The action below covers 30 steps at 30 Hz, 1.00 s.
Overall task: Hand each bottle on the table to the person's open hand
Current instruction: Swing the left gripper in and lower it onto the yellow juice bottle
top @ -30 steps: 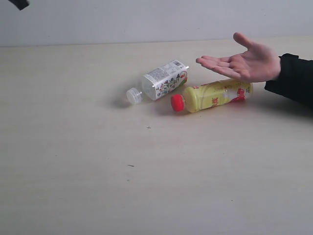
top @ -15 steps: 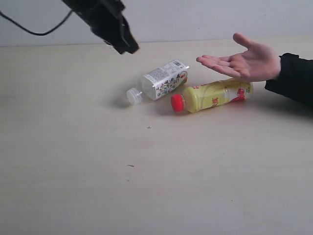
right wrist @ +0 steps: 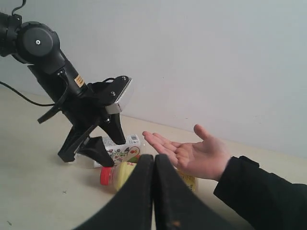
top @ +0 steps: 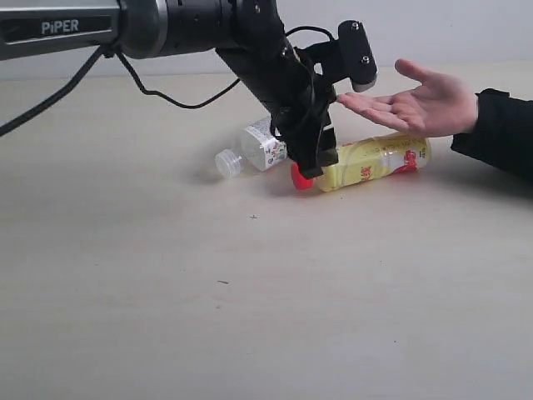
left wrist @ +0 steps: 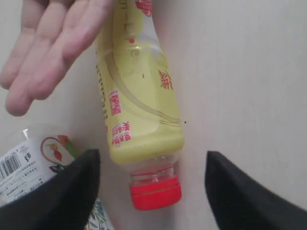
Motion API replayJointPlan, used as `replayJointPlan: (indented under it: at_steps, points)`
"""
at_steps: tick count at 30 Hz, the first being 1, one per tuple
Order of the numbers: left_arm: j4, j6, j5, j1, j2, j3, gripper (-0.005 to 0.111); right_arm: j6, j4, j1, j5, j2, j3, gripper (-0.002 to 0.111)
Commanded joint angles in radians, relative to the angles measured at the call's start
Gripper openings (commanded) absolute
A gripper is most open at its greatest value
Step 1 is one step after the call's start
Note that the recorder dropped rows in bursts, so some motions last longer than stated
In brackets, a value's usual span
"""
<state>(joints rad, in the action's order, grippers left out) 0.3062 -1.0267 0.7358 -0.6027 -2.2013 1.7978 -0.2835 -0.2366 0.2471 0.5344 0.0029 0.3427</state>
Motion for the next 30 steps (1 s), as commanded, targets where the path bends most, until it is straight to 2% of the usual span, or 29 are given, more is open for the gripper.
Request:
replayJointPlan:
  at_steps: [1,15,30]
  points:
    - [-0.007,0.018,-0.073,-0.013,-0.028,0.005,0.077,-0.002,0.003,-0.003,-0.005,-0.003,-0.003,0.000]
    - [-0.004,0.044,-0.193,-0.021,-0.104,0.017,0.077,-0.002,0.003,-0.003,-0.005,-0.003,-0.003,0.000]
    - [-0.004,0.117,-0.187,-0.021,-0.229,0.144,0.077,0.000,0.003,-0.003,-0.007,-0.003,-0.003,0.000]
